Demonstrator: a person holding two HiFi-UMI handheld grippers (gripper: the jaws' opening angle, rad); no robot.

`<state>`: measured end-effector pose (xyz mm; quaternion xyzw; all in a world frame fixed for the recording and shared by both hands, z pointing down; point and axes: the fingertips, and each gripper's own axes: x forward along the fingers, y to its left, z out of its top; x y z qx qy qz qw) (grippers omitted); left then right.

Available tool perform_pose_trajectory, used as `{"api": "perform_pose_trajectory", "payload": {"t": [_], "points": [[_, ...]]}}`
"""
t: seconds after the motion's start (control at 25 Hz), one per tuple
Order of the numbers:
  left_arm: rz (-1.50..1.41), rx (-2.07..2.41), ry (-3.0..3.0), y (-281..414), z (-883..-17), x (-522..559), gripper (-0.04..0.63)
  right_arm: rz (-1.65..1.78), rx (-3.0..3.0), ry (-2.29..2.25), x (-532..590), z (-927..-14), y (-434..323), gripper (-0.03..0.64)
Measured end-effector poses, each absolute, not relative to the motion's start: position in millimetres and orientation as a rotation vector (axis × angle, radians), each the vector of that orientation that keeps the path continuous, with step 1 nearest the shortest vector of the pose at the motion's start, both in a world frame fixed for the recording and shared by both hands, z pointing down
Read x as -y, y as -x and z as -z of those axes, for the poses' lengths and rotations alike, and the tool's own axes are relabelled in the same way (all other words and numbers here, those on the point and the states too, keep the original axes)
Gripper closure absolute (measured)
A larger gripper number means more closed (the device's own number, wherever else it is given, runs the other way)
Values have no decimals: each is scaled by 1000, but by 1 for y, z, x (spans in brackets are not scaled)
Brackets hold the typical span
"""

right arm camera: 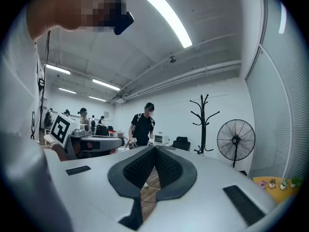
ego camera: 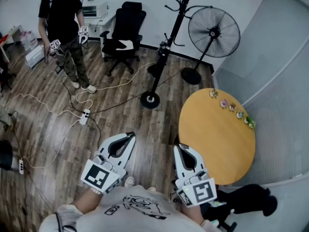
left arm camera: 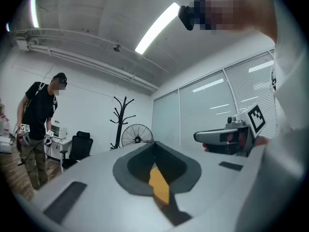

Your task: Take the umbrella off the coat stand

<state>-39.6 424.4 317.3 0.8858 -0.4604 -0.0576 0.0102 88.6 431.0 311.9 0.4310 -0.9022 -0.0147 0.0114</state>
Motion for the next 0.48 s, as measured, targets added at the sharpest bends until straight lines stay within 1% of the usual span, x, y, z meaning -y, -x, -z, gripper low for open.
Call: {"api": "perform_pose_trajectory", "payload": {"t": [0.36, 0.48], "points": [[177, 1445, -2735, 61, -321, -421, 588, 23, 2812, -1365, -425, -317, -72, 600], [174, 1438, -2732, 66, -325, -415, 588, 27, 2792, -1381, -417, -319, -69, 588]]}}
